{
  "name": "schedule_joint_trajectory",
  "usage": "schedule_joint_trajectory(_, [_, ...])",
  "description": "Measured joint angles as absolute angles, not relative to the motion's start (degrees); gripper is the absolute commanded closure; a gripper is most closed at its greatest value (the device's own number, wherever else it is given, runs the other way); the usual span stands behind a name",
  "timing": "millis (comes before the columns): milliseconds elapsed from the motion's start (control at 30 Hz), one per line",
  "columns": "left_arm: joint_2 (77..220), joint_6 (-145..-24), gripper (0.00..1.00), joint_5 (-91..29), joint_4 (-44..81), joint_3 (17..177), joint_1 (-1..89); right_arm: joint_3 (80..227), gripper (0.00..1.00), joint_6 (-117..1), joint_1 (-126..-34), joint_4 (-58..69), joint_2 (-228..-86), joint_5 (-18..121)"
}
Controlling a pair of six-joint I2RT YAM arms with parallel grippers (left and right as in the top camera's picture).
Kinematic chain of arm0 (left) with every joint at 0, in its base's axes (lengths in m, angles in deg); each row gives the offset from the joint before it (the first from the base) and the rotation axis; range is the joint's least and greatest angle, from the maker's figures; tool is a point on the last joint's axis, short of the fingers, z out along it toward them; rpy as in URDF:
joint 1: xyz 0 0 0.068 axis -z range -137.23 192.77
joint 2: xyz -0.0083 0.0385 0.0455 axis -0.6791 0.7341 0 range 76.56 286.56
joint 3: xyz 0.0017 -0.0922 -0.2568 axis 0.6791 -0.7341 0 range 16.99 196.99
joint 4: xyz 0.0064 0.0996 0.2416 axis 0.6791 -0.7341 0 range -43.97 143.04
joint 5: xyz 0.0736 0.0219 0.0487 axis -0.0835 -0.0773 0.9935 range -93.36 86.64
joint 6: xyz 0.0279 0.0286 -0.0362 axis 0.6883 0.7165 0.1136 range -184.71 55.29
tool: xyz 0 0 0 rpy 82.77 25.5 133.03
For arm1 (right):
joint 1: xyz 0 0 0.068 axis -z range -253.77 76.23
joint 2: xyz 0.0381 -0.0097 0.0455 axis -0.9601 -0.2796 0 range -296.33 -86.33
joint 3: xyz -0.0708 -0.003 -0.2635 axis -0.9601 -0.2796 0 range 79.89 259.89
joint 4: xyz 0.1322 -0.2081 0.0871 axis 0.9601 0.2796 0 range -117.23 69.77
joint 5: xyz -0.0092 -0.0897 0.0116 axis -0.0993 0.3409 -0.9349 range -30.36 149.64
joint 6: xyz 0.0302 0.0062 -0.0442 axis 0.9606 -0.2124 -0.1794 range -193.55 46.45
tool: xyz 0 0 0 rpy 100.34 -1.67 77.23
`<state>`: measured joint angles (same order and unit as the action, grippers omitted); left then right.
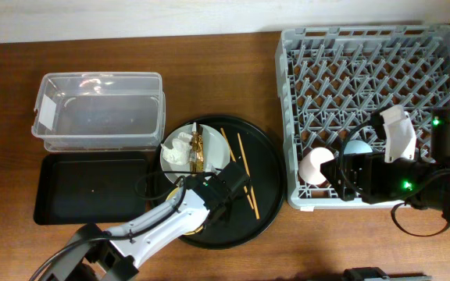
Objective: Sort waste into correct bins and load items into the dishwasher rack
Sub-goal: 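Tip the yellow bowl's scraps onto the black tray with left gripper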
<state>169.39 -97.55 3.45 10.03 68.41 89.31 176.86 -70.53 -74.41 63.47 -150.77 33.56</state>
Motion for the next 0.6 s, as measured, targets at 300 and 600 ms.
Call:
schedule_joint_trajectory(300, [152.2,-93.0,1.0,-2.9,-3.0,75.9,78.6,176.8,0.1,-70.5,-74.5,63.6,-150.8,33.6])
schedule_joint_trajectory(600, [155.4,-61.4,1.0,-41.0,-3.8,76.8,31.5,176.8,0.1,-70.5,-74.5,63.6,-150.8,33.6])
